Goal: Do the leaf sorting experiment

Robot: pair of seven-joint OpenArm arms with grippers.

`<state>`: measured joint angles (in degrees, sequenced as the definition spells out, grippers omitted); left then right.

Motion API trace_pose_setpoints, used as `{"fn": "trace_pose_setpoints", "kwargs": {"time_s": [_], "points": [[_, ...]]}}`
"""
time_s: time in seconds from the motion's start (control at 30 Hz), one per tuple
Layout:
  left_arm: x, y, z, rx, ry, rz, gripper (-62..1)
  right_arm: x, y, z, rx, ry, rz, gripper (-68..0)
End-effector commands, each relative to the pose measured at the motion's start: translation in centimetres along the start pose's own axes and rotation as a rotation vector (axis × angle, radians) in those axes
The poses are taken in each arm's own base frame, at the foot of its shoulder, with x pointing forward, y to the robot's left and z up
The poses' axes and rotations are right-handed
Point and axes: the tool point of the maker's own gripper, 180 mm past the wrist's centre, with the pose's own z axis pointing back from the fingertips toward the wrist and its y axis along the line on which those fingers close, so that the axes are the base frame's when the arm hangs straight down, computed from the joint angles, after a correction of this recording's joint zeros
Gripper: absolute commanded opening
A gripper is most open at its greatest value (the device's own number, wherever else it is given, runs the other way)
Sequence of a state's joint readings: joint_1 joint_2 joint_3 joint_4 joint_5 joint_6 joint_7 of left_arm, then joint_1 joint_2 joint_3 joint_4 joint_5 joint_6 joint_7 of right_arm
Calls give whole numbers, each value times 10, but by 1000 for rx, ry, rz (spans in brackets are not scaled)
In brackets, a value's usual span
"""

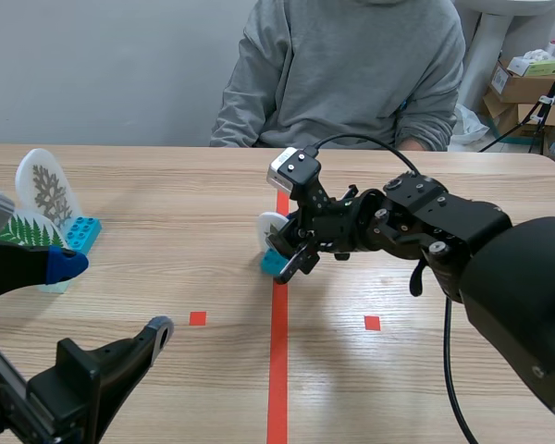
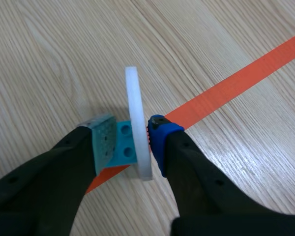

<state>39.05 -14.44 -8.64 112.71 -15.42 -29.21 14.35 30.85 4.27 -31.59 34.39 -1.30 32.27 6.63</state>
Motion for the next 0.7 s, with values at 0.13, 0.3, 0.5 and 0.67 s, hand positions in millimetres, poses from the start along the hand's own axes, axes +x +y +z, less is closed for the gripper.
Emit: {"fn": "trace_pose_setpoints", "kwargs": {"time_s": [0.13, 0.3, 0.5, 0.67], "points": [[5, 1, 0, 5, -25, 10, 14, 15, -10, 1, -15, -38, 11, -634], [5, 1, 0, 5, -25, 10, 14, 11, -13, 4, -23, -24, 10, -655], [5, 1, 0, 5, -25, 10, 14, 3, -39, 19, -86, 3, -67, -655], [5, 1, 0, 5, -25, 10, 14, -11, -92, 54, -237, -15, -228, -655]]}}
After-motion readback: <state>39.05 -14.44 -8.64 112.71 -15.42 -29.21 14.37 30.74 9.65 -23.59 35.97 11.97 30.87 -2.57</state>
